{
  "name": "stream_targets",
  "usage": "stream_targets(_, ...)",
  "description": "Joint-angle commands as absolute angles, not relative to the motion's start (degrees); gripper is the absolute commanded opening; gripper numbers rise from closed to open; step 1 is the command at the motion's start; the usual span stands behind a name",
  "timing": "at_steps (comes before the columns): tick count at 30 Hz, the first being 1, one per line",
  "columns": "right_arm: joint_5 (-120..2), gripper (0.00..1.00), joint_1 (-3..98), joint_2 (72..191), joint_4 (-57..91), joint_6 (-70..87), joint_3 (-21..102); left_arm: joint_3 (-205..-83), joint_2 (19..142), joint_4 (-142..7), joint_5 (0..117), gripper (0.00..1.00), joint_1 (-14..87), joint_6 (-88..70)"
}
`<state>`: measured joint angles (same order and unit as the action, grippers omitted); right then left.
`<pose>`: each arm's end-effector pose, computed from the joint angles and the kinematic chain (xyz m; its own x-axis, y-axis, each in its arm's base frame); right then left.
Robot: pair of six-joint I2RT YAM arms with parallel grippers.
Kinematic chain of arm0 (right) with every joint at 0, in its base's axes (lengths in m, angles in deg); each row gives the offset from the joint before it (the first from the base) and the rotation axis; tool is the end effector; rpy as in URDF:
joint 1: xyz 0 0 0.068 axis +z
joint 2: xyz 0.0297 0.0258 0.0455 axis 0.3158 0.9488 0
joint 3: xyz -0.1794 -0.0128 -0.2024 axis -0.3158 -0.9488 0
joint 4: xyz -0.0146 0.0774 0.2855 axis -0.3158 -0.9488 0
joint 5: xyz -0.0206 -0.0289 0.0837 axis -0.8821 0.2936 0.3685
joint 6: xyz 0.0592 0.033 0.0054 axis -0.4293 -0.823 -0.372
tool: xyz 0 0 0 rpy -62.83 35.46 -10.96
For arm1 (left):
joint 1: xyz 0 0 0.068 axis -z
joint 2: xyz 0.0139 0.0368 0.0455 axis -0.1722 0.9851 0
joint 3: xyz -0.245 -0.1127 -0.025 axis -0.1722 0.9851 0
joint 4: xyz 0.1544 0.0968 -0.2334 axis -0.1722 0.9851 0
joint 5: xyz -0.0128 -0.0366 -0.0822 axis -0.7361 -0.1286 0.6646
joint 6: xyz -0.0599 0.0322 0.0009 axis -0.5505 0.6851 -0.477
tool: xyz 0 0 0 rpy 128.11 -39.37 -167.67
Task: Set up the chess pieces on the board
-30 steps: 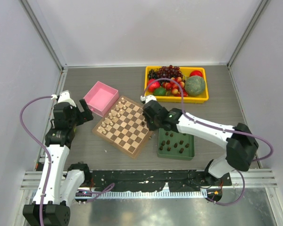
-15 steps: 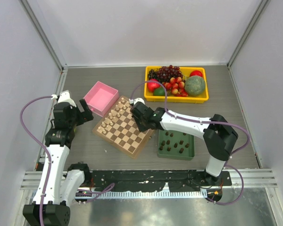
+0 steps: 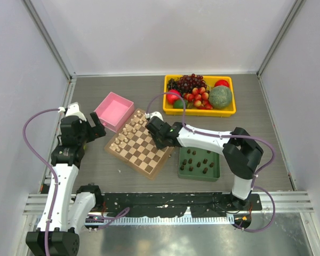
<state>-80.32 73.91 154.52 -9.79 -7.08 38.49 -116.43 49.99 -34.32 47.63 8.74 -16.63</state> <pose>0.2514 0.3425 0.1698 -0.7180 -0.3924 -0.5748 -0.4903 0.8713 0.0176 0.2248 0.0071 0.2925 -0.4633 -0.3439 -0.8167 -0.2291 0.9368 -0.2645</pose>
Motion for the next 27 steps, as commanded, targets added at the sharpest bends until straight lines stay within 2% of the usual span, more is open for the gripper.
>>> stream_targets(1, -82.32, 0.2, 73.87, 155.03, -7.9, -6.24, 40.85, -118.48, 49.86, -35.26, 48.65, 0.99, 8.51, -17.11)
stream_targets(18, -79.6, 0.26, 73.25, 156.18, -7.98, -5.53, 41.73, -118.48, 49.78, -35.26, 48.48, 0.99, 8.42, -17.12)
stream_targets(27, -79.07, 0.35, 73.43, 152.49, -7.89, -5.01, 41.64, -118.39, 49.86, -35.26, 48.57, 0.99, 8.42, -17.11)
